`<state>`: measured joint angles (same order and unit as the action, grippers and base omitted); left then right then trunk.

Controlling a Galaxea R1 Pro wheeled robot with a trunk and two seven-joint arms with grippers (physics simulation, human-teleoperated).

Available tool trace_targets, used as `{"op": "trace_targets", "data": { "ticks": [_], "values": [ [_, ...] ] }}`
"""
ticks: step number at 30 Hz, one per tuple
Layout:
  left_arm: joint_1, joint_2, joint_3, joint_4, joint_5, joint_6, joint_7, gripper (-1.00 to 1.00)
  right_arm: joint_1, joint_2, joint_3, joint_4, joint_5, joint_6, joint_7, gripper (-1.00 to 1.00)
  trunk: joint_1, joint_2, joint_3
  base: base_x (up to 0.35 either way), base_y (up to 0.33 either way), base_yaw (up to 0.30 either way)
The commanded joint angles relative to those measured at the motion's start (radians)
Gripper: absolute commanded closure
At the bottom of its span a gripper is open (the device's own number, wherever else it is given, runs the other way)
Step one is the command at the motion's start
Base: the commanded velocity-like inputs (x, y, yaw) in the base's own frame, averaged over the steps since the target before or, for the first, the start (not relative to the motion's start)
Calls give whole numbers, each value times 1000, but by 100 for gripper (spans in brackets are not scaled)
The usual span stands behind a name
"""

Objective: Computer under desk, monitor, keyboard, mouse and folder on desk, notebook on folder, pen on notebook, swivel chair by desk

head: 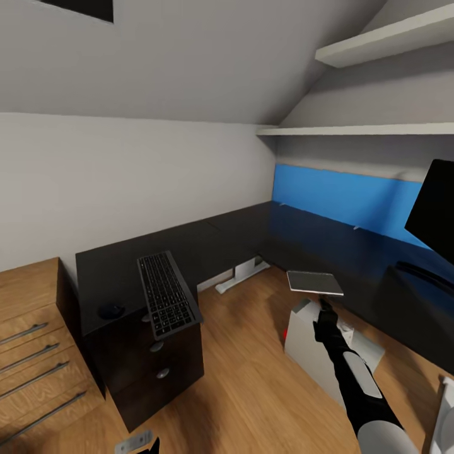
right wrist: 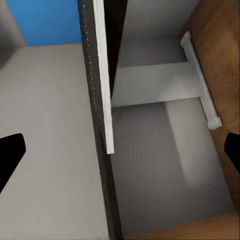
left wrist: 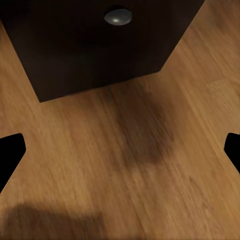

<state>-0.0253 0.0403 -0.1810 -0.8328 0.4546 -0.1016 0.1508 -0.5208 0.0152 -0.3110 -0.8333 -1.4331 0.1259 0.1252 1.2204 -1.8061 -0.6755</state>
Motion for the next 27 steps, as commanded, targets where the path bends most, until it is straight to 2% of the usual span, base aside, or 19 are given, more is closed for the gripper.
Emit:
{"op": "trace_targets", "data": {
  "ticks": [1, 8, 24, 27],
  "values": [
    [-1, 2, -8, 0, 10, -6, 9, -100, -1, 1, -5, 2, -11, 9, 3, -100, 4, -8, -4, 0, 0, 0],
    [-1, 3, -2, -3, 10, -6, 7, -100, -1, 7, -1, 37, -17, 10, 12, -100, 31, -57, -26, 0, 0, 0],
    [-1, 6, -3, -8, 10, -7, 3, -100, -1, 8, 2, 46, -10, 9, 12, -100, 31, -57, -26, 0, 0, 0],
    [-1, 6, -4, -7, 10, -7, 3, -100, -1, 8, 3, 44, -9, 8, 12, -100, 19, -36, -17, 0, 0, 0]
  ]
}}
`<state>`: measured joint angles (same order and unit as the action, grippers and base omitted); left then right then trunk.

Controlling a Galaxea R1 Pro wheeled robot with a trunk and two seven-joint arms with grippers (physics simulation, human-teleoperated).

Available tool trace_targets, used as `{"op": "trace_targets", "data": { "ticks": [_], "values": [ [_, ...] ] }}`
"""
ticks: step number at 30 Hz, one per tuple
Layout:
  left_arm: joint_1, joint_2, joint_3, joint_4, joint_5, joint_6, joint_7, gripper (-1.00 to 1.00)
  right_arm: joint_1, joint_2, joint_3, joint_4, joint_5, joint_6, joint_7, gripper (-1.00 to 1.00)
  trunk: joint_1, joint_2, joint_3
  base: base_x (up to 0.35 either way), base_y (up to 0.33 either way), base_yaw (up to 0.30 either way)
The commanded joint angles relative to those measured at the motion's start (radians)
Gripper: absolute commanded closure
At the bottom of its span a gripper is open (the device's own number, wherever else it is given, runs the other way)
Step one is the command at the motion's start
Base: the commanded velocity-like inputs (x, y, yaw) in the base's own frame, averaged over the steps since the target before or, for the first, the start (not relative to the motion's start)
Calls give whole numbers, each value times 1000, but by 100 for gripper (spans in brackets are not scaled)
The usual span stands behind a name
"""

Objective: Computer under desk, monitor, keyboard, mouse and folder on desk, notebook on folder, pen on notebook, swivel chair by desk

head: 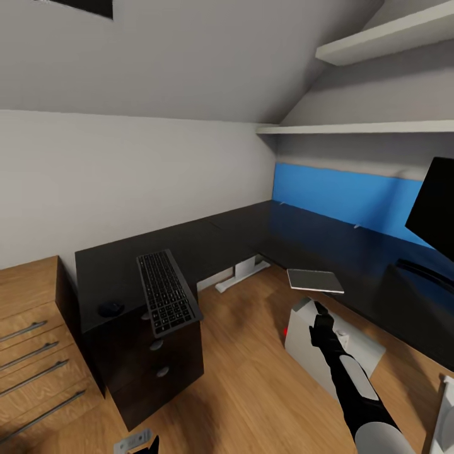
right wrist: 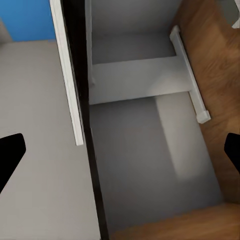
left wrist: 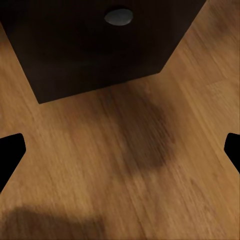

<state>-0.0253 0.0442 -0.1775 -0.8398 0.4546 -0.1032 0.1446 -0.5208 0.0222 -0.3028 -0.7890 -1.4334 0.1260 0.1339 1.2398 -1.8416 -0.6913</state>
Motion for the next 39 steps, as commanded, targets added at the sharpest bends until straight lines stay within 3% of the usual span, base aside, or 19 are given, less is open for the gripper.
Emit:
{"op": "trace_targets", "data": {
  "ticks": [1, 12, 22, 31, 39],
  "values": [
    [-1, 2, -8, 0, 10, -6, 9, -100, -1, 1, -5, -1, -8, 8, 3, -100, -4, 7, 2, 0, 0, 0],
    [-1, 2, -9, 1, 9, -6, 9, -100, -1, -3, -2, -5, -8, 10, 3, -100, -46, 84, 37, 0, 0, 0],
    [-1, 2, -10, 1, 10, -4, 6, -100, -1, -4, 0, -5, -9, 10, 1, -100, -46, 84, 37, 0, 0, 0],
    [-1, 1, -11, 1, 10, -5, 6, -100, -1, -4, 1, -4, -8, 10, 2, -100, -81, 147, 65, 0, 0, 0],
    [-1, 1, -11, 1, 10, -4, 5, -100, -1, -4, 1, -4, -8, 10, 3, -100, -85, 154, 68, 0, 0, 0]
  ]
}}
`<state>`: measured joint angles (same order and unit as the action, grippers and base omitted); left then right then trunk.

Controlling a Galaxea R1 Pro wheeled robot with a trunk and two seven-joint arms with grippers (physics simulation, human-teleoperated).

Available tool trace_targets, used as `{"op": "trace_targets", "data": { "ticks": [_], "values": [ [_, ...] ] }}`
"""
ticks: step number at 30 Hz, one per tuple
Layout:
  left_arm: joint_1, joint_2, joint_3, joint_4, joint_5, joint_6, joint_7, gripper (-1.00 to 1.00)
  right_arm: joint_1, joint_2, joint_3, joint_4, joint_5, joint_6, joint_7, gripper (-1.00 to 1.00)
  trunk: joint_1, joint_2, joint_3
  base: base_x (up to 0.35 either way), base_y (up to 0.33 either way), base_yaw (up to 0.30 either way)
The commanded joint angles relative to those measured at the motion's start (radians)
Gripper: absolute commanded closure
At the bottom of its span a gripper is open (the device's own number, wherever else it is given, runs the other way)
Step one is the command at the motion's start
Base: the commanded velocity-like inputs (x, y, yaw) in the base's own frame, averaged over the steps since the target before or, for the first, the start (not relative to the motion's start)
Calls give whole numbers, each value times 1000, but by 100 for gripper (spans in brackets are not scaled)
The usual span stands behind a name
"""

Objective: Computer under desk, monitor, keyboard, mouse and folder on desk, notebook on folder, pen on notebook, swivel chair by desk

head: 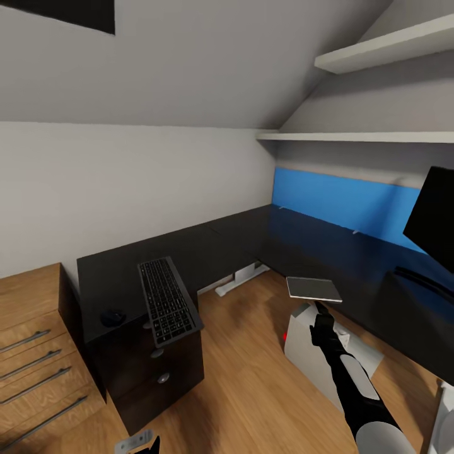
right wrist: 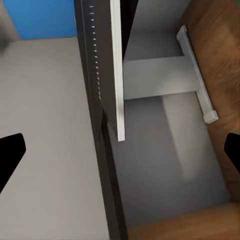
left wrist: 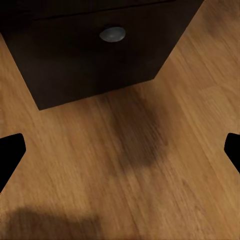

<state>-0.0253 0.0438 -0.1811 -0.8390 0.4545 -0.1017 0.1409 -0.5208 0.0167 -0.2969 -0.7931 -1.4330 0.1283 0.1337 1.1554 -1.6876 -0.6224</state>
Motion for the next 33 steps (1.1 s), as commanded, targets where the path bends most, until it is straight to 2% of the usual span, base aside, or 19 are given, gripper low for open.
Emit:
{"op": "trace_targets", "data": {
  "ticks": [1, 14, 33],
  "values": [
    [-1, 1, -8, 0, 10, -6, 9, -100, -1, 1, -5, 0, -9, 8, 3, -100, -4, 7, 2, 0, 0, 0],
    [-1, 2, -8, 0, 10, -7, 6, -100, -1, 2, -5, 3, -9, 7, -1, -100, -8, 14, 5, 6, 0, 0],
    [-1, 2, -8, 0, 10, -7, 3, -100, -1, 3, -7, 5, -10, 7, -2, -100, -8, 14, 5, 127, 31, 0]
  ]
}}
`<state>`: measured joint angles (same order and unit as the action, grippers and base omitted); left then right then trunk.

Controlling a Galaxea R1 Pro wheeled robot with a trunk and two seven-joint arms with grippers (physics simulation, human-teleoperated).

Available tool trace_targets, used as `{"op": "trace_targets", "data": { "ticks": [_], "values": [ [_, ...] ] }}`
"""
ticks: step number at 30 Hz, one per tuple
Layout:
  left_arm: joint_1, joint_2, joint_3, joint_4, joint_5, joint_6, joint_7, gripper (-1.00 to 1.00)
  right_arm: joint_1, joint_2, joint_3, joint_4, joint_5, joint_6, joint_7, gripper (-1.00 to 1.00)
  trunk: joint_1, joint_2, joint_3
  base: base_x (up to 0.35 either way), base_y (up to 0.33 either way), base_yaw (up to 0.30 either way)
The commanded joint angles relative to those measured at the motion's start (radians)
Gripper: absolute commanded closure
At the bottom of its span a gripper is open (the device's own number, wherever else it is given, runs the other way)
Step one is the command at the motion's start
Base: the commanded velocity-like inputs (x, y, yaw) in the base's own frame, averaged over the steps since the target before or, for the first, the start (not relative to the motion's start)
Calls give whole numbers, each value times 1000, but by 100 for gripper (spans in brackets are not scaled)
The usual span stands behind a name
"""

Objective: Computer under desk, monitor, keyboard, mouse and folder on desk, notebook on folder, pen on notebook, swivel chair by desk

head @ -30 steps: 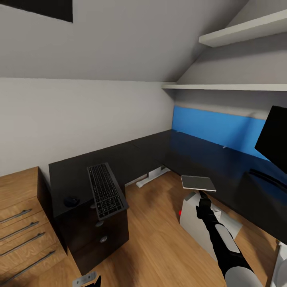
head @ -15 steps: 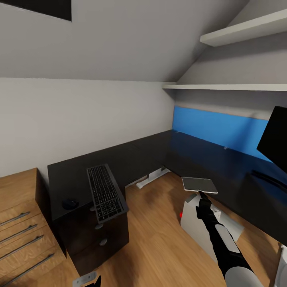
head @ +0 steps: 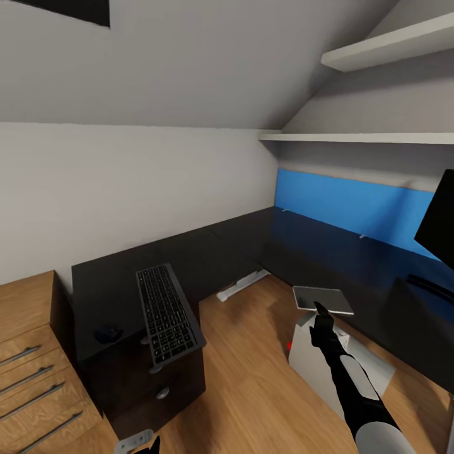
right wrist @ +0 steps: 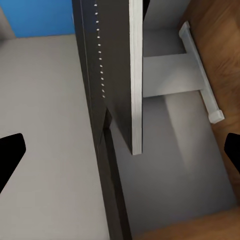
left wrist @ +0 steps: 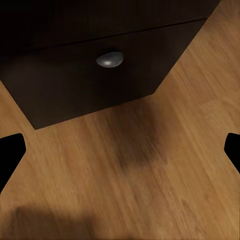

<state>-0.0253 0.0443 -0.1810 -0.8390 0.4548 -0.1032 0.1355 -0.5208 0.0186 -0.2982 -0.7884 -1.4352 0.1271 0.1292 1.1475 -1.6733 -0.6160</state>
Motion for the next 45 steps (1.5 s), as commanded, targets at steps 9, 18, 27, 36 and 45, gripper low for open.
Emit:
{"op": "trace_targets", "data": {
  "ticks": [9, 18, 27, 36, 45],
  "values": [
    [-1, 3, -8, 0, 10, -6, 9, -100, -1, 1, -5, 0, -8, 8, 3, -100, 0, 0, -1, 94, 4, 0],
    [-1, 3, -8, 0, 10, -6, 10, -100, -1, 3, -5, 0, -8, 8, 3, -100, 0, 0, -1, 40, 0, 0],
    [-1, 3, -8, 0, 10, -5, 11, -100, -1, 2, -5, 0, -7, 8, 3, -100, 0, 0, -1, 96, 0, 0],
    [-1, 2, -4, 0, 11, -6, 15, -100, -1, 3, -5, 0, -7, 6, 1, -100, 19, -35, -17, 7, 0, 0],
    [-1, 2, -3, 0, 12, -4, 14, -100, -1, 4, -4, 0, -7, 6, 1, -100, 27, -49, -23, 0, 0, 0]
  ]
}}
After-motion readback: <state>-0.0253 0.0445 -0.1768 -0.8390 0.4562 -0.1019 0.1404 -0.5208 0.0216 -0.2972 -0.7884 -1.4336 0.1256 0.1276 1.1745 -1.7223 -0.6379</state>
